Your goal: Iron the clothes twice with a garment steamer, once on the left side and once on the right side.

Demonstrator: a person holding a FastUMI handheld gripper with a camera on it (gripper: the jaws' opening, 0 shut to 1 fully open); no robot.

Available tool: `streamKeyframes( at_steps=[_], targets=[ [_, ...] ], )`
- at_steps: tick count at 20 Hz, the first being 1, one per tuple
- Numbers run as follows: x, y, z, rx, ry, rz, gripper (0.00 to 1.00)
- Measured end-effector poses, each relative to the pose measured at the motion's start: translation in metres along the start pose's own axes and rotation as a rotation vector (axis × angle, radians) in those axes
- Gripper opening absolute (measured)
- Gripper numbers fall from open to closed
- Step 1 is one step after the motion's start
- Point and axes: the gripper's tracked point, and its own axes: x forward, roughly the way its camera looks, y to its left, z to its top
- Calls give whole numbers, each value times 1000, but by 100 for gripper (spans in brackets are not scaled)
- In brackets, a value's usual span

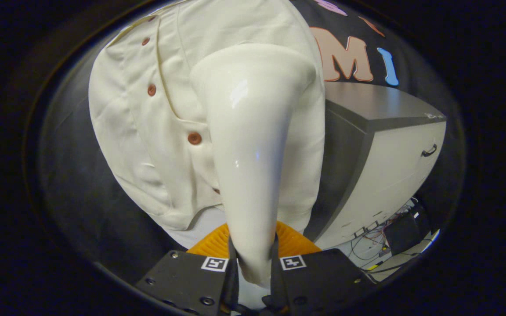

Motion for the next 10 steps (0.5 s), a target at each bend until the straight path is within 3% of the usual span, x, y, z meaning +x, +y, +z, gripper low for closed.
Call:
streamKeyframes(
  at_steps=[10],
  targets=[
    [5,-14,-48,18,87,-33,29]
  ],
)
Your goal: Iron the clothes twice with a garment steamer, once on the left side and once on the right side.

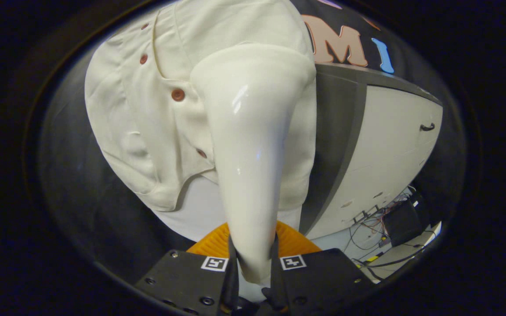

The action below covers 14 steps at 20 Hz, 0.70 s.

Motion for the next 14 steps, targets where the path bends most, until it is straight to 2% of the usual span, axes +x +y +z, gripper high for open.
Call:
streamKeyframes(
  at_steps=[8,14],
  targets=[
    [-11,8,-41,17,53,-19,29],
    [-22,12,-57,73,54,-38,29]
  ],
)
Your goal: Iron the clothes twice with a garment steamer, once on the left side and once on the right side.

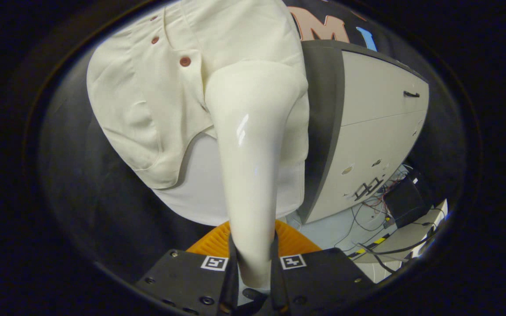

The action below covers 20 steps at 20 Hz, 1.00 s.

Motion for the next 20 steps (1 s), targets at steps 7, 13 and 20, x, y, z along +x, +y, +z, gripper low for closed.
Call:
streamKeyframes(
  at_steps=[7,13,20],
  targets=[
    [-49,1,-31,-35,21,-40,29],
    [-90,5,-35,-97,-26,-28,29],
    [-133,36,-27,-170,-137,102,29]
  ],
)
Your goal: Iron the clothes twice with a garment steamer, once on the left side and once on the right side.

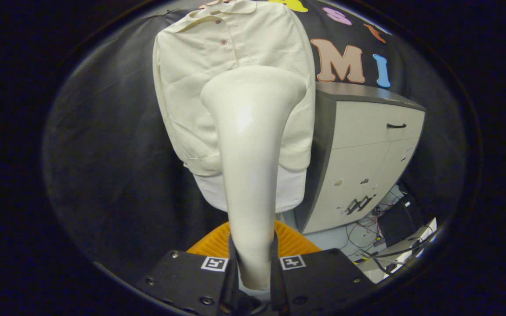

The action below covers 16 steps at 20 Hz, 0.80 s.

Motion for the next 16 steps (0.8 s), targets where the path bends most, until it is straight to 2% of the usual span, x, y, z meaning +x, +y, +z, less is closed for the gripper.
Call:
streamKeyframes(
  at_steps=[4,11,16],
  targets=[
    [-38,-15,24,-47,-92,33,29],
    [-130,-52,110,-45,-380,69,28],
    [-176,-87,131,-48,-470,79,28]
  ],
)
